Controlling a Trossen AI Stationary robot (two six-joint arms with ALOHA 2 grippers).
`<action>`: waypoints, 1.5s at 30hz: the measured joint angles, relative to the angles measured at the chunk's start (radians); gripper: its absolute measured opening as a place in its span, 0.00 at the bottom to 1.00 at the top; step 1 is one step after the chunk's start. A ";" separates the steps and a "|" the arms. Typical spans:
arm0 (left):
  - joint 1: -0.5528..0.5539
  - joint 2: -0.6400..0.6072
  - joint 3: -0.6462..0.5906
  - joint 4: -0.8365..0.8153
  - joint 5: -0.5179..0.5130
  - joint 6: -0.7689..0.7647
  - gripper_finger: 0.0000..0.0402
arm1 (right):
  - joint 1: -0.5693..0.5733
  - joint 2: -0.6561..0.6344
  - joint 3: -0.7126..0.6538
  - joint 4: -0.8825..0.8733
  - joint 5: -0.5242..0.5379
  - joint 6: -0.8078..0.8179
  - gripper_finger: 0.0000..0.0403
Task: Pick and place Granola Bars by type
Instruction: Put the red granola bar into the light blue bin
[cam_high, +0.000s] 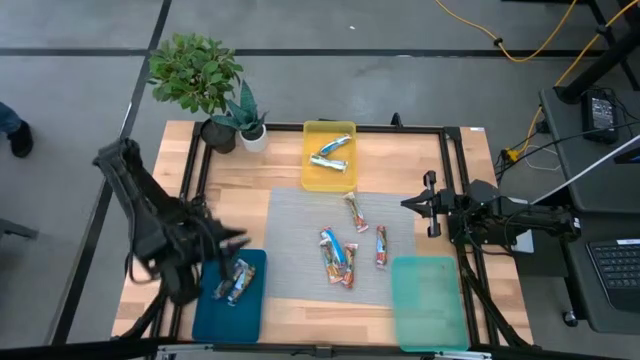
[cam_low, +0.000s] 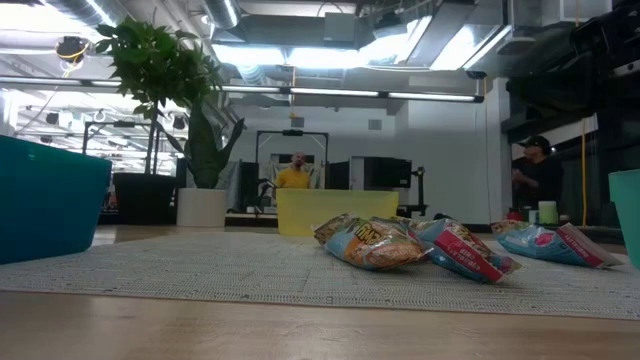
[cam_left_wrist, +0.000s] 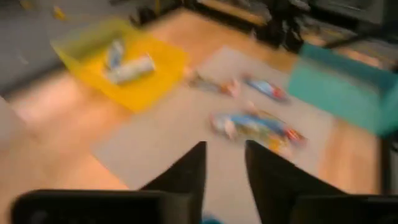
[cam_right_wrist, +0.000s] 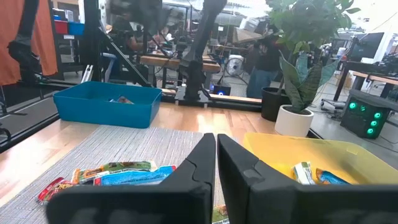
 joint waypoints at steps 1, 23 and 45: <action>0.035 -0.031 -0.008 0.007 -0.014 0.067 0.19 | 0.000 0.000 0.000 0.000 0.000 0.000 0.05; 0.845 -0.583 -0.549 0.750 0.637 1.017 0.00 | 0.000 0.000 0.000 0.000 0.000 0.000 0.05; 0.840 -1.247 -1.060 0.986 0.860 0.921 0.00 | 0.000 0.000 0.000 0.001 -0.001 0.000 0.05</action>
